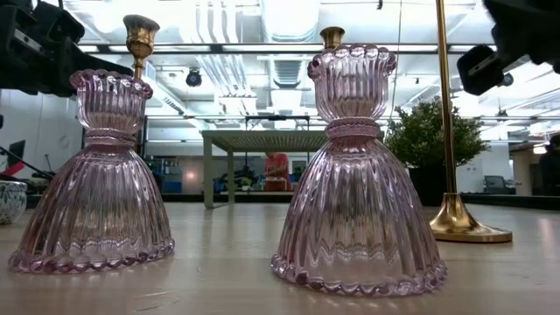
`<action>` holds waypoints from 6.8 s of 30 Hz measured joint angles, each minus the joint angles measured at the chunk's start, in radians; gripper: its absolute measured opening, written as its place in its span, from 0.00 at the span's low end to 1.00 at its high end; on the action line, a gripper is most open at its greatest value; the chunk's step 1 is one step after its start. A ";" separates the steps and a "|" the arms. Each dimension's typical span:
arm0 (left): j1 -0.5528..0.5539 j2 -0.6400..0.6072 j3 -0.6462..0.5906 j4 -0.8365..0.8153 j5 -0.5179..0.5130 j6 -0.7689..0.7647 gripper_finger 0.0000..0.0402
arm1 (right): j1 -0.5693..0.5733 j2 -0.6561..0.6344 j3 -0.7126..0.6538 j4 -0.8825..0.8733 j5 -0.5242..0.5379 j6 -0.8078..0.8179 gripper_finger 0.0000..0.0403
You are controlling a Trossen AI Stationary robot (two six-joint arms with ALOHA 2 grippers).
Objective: Pick & Place candle stick holders
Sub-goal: Put the bottom gold candle holder on the shelf
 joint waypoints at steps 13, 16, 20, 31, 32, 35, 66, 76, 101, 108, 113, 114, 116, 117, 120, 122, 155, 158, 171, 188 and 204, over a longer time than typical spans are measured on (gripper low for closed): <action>0.000 0.000 0.000 0.000 0.000 0.000 0.02 | 0.089 0.466 0.168 0.003 0.215 -0.026 0.12; 0.000 0.000 0.000 0.000 0.000 0.000 0.02 | 0.089 0.558 0.226 0.006 0.142 -0.026 0.19; 0.000 0.000 0.000 0.000 0.000 0.000 0.02 | 0.089 0.637 0.287 0.005 0.111 -0.022 0.27; 0.000 0.000 0.000 0.001 0.000 0.000 0.02 | 0.114 0.755 0.380 -0.001 0.089 -0.026 0.38; 0.000 0.000 0.000 0.001 0.000 0.000 0.02 | 0.115 0.761 0.384 0.000 0.089 -0.026 0.38; 0.000 0.000 0.000 0.001 0.000 0.000 0.02 | 0.116 0.771 0.391 -0.001 0.089 -0.026 0.37; 0.000 0.000 -0.001 0.008 0.000 0.000 0.02 | 0.114 0.773 0.429 0.006 0.106 -0.100 0.05; 0.000 0.000 -0.001 0.008 0.000 0.000 0.02 | 0.114 0.719 0.450 -0.064 0.156 -0.131 0.04; 0.000 0.000 -0.001 0.008 0.000 0.000 0.02 | -0.107 0.366 0.658 -0.517 0.611 -0.310 0.04; 0.000 0.000 0.000 0.008 0.000 0.000 0.02 | -0.269 0.374 0.758 -0.646 0.626 -0.321 0.04; 0.000 0.000 0.000 0.008 0.000 0.000 0.02 | -0.405 0.375 0.819 -0.645 0.592 -0.374 0.04; 0.000 0.000 0.000 0.008 0.000 0.000 0.02 | -0.438 0.379 0.830 -0.645 0.552 -0.376 0.04; 0.000 0.000 0.000 0.008 0.000 0.000 0.02 | -0.513 0.390 0.851 -0.644 0.440 -0.363 0.04; 0.000 0.000 0.000 0.008 0.000 0.000 0.02 | -0.553 0.400 0.862 -0.644 0.391 -0.348 0.04; 0.000 0.000 0.000 0.008 0.000 0.000 0.02 | -0.660 0.444 0.890 -0.642 0.269 -0.338 0.04; 0.000 0.000 0.000 0.008 0.000 0.000 0.02 | -0.727 0.484 0.907 -0.645 0.210 -0.336 0.04; 0.000 0.000 0.000 0.008 0.000 0.000 0.02 | -1.080 0.932 1.140 -0.569 -0.071 -0.344 0.04; 0.000 0.000 0.000 0.008 0.000 0.000 0.02 | -1.080 0.931 1.132 -0.565 -0.071 -0.344 0.04; 0.000 0.000 0.000 0.008 0.000 0.000 0.02 | -1.080 0.931 1.110 -0.534 -0.067 -0.347 0.06; 0.000 0.000 0.000 0.008 0.000 0.000 0.02 | -1.080 0.931 1.093 -0.530 -0.057 -0.348 0.08; 0.000 0.000 0.000 0.008 0.000 0.000 0.02 | -1.079 0.926 1.093 -0.587 -0.060 -0.358 0.15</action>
